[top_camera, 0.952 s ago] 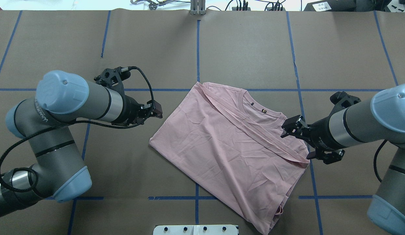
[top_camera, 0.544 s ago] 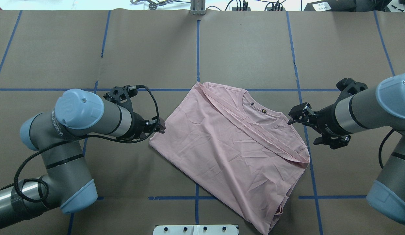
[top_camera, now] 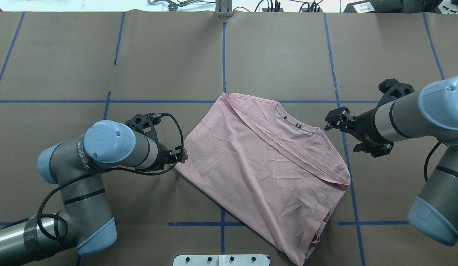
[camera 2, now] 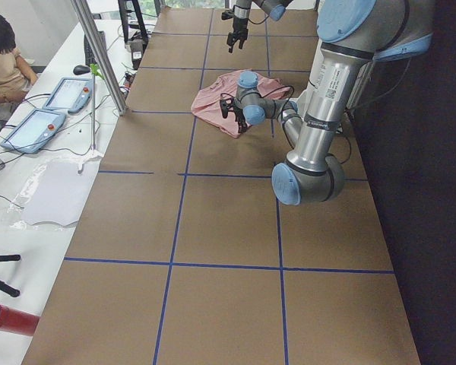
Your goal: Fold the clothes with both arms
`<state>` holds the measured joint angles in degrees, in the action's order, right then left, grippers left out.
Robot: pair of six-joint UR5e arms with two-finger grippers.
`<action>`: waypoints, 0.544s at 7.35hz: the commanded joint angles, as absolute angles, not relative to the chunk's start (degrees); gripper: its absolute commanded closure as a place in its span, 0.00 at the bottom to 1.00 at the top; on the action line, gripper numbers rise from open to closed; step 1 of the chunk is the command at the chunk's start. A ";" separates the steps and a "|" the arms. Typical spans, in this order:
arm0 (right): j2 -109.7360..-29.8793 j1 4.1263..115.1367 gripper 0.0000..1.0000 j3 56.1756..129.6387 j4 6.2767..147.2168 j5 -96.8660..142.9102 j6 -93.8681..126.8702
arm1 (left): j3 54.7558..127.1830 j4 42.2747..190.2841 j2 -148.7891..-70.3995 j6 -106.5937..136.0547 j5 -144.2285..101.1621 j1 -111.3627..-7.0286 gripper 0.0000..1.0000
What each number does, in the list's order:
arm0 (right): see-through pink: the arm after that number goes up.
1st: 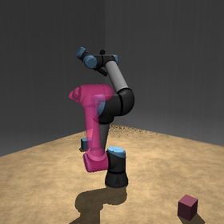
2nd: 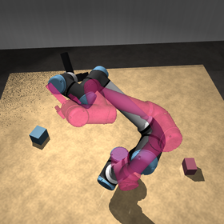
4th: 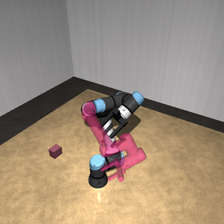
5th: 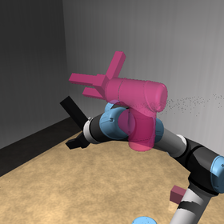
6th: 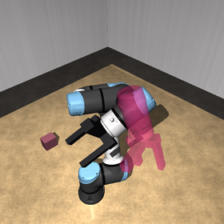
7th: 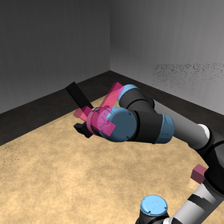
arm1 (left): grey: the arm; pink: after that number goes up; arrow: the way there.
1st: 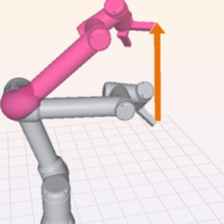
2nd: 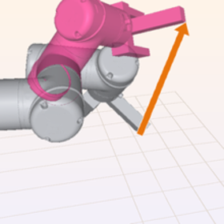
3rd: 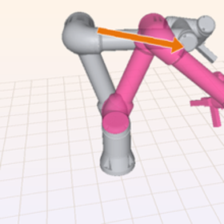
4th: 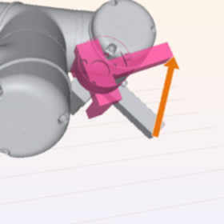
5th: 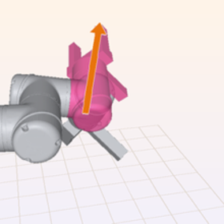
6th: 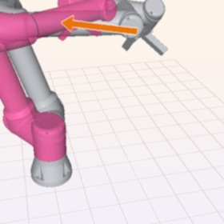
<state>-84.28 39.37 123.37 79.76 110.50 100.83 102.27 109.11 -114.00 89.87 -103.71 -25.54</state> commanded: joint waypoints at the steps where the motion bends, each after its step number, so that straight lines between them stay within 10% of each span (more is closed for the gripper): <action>1: -83.76 39.29 0.00 122.87 79.72 109.86 100.81 | 100.99 109.07 -114.00 89.82 -102.57 -25.14 0.31; 4: -83.76 39.29 0.00 122.61 79.72 109.78 100.81 | 99.76 109.16 -114.34 89.74 -102.48 -25.05 0.39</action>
<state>-83.79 39.32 122.69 79.72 109.80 100.81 100.10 109.09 -114.19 89.75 -102.51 -25.12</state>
